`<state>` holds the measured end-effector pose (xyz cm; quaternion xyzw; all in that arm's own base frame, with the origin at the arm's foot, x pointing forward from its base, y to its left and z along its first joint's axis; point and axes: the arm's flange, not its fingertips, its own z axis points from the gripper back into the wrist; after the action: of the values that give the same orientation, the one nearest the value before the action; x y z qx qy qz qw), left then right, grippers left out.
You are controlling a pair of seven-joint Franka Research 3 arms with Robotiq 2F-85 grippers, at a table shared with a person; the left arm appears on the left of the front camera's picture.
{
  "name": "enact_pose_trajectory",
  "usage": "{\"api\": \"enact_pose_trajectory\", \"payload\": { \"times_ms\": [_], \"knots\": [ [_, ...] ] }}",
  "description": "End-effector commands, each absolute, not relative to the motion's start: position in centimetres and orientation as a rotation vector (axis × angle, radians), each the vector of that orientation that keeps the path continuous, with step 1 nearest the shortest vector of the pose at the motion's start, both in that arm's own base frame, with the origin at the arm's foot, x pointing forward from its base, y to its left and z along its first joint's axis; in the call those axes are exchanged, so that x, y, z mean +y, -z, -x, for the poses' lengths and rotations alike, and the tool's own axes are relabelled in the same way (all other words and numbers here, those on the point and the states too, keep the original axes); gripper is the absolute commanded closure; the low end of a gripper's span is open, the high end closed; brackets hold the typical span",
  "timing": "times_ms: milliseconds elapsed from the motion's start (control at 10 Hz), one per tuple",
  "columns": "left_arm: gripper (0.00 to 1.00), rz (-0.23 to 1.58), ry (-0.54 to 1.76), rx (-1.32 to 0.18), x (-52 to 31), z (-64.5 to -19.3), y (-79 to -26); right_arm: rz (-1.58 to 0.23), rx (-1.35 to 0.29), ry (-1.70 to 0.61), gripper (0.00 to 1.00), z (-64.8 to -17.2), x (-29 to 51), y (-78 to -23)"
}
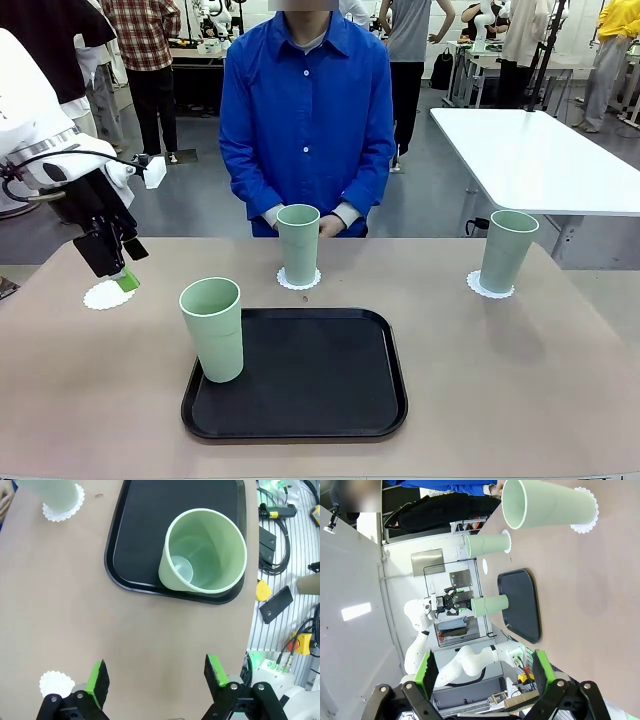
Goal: Place coasters on the table and set cups on them.
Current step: Take one Reusable plastic cup from the Flat Tray and place it on a coaster set by the human.
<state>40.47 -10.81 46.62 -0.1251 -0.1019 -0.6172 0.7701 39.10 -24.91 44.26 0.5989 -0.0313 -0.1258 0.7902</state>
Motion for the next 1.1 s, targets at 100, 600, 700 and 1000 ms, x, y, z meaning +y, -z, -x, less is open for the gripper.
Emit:
{"api": "enact_pose_trajectory", "payload": {
  "times_ms": [100,600,700,1000],
  "knots": [
    [0.00,0.271,1.339,-0.221,-10.8,-40.5,-46.6,-1.294,-0.070,0.269,0.00,-38.8,-24.7,-44.3],
    [0.00,0.670,1.537,-0.761,-6.0,-40.4,-42.6,-1.294,-0.070,0.269,0.00,-38.8,-24.7,-44.3],
    [0.00,0.737,1.550,-0.856,-5.0,-40.5,-40.9,-1.294,-0.070,0.269,0.00,-38.8,-24.7,-44.3],
    [0.00,0.826,1.544,-1.089,-3.9,-39.4,-34.3,-1.294,-0.070,0.269,0.00,-38.8,-24.7,-44.3]
  ]
}}
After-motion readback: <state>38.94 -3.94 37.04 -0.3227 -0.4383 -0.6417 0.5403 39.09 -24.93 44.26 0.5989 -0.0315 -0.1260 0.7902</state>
